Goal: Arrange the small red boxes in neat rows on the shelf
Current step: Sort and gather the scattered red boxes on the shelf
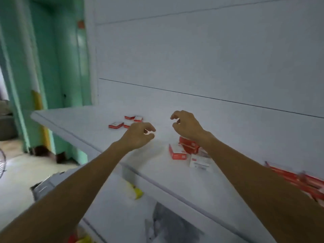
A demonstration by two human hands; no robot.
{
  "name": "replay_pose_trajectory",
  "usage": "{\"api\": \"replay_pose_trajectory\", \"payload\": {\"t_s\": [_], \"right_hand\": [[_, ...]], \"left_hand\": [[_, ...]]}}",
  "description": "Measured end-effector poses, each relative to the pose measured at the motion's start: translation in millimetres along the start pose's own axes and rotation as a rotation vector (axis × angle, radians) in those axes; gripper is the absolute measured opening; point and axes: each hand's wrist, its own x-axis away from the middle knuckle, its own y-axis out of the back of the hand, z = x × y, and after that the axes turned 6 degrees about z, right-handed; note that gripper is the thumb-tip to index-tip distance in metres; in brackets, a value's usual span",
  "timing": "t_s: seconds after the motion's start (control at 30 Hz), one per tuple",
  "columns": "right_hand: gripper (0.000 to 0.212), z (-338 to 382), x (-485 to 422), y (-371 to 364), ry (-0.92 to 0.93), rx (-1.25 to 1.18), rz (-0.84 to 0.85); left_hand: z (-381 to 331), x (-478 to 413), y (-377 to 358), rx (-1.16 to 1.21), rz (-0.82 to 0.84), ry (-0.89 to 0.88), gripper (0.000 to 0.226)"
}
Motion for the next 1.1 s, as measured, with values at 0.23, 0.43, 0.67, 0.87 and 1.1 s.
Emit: {"api": "replay_pose_trajectory", "payload": {"t_s": [0.23,0.43,0.67,0.87,1.1], "right_hand": [[0.034,119,-70,-92,0.074,-0.072,0.084],[0.035,169,-112,-140,0.076,-0.081,0.073],[0.035,185,-154,-172,0.068,-0.047,0.077],[0.035,164,-200,-164,0.019,-0.004,0.031],[0.035,108,-221,-156,-0.168,0.032,-0.033]], "left_hand": [[124,33,101,-0.095,-0.051,0.122,0.021],[189,39,147,-0.029,-0.096,0.113,0.018],[231,15,163,-0.056,-0.057,0.1,0.019],[248,-42,147,-0.083,0.01,0.055,0.019],[253,-106,113,-0.014,0.134,-0.058,0.023]]}}
